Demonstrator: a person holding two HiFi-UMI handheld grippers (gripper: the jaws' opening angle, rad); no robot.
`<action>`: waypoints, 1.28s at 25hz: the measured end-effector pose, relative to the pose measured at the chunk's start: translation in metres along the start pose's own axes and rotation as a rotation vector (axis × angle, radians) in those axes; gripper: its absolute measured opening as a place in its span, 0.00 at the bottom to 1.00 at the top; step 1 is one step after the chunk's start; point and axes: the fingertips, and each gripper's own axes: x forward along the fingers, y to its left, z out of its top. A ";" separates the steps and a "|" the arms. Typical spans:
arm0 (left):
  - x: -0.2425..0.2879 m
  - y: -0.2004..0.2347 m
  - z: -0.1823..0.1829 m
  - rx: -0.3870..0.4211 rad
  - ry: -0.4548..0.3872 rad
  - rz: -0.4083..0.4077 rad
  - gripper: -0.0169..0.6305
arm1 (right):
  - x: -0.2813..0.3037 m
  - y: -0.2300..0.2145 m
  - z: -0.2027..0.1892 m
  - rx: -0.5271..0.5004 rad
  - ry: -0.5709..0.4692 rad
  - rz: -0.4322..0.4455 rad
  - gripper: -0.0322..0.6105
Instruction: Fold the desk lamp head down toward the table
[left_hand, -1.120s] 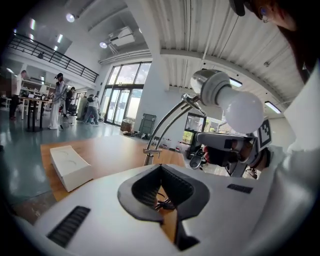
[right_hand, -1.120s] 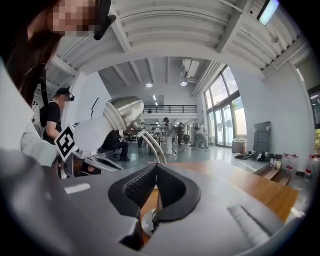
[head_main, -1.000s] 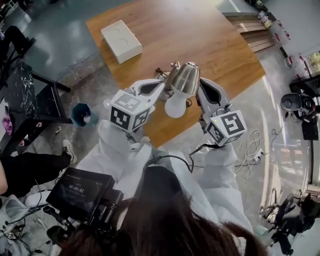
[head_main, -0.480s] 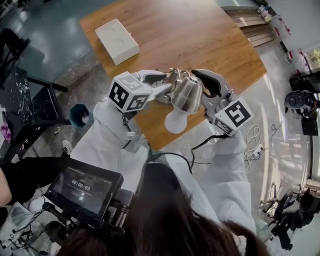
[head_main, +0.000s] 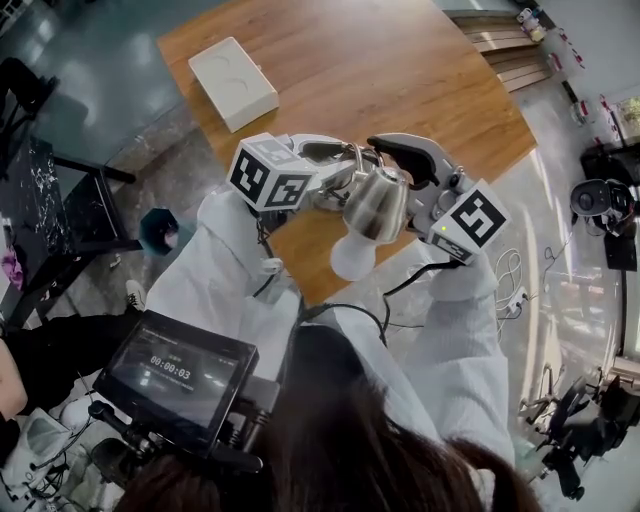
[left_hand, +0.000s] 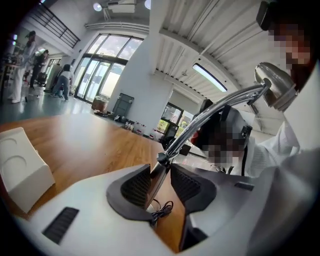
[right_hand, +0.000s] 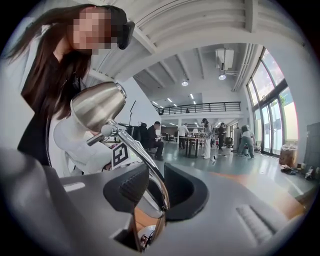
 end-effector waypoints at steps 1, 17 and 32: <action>0.000 0.001 0.000 -0.017 -0.003 -0.001 0.22 | 0.000 0.000 0.001 -0.001 0.001 0.013 0.18; 0.005 0.002 -0.002 -0.060 0.038 -0.037 0.23 | -0.001 0.026 -0.013 -0.272 0.172 0.029 0.17; 0.003 -0.002 -0.001 0.085 -0.021 -0.031 0.21 | 0.000 0.062 -0.089 -0.979 0.351 -0.123 0.23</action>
